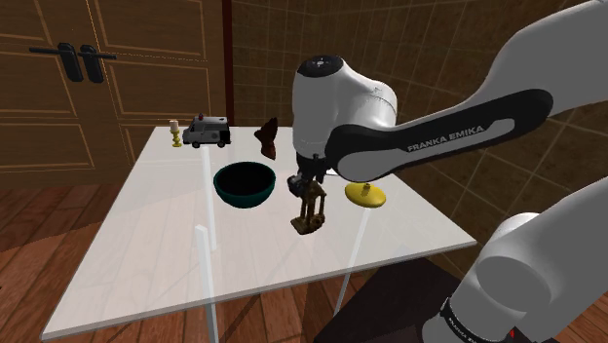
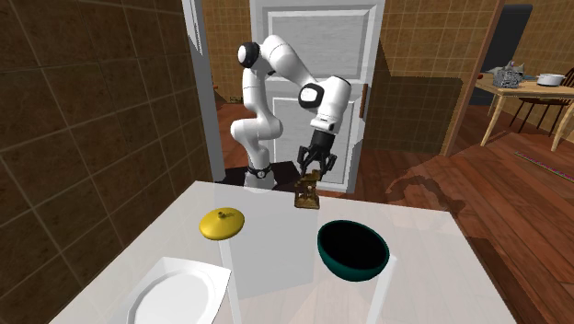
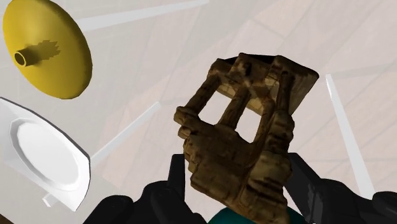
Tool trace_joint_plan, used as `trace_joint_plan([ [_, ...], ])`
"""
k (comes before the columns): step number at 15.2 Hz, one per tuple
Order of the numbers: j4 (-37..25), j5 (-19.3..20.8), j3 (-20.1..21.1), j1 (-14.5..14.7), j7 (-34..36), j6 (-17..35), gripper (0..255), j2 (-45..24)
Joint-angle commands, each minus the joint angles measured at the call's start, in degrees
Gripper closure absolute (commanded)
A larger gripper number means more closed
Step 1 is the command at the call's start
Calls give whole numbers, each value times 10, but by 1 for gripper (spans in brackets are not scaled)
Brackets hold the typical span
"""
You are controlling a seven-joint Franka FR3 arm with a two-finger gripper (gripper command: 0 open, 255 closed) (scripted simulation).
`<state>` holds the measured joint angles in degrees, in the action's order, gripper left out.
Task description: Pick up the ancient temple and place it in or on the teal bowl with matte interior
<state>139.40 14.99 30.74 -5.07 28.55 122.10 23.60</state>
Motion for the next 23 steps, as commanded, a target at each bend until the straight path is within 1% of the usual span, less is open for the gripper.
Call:
trace_joint_plan([
  [1, -11, -6, -5, 2, -10, -17, 255, 8],
  [20, -132, -25, -28, 6, -70, -152, 255, 34],
  [22, -142, -25, -29, 6, -74, -162, 255, 34],
  [23, -165, -17, -23, -2, -71, -163, 255, 10],
])
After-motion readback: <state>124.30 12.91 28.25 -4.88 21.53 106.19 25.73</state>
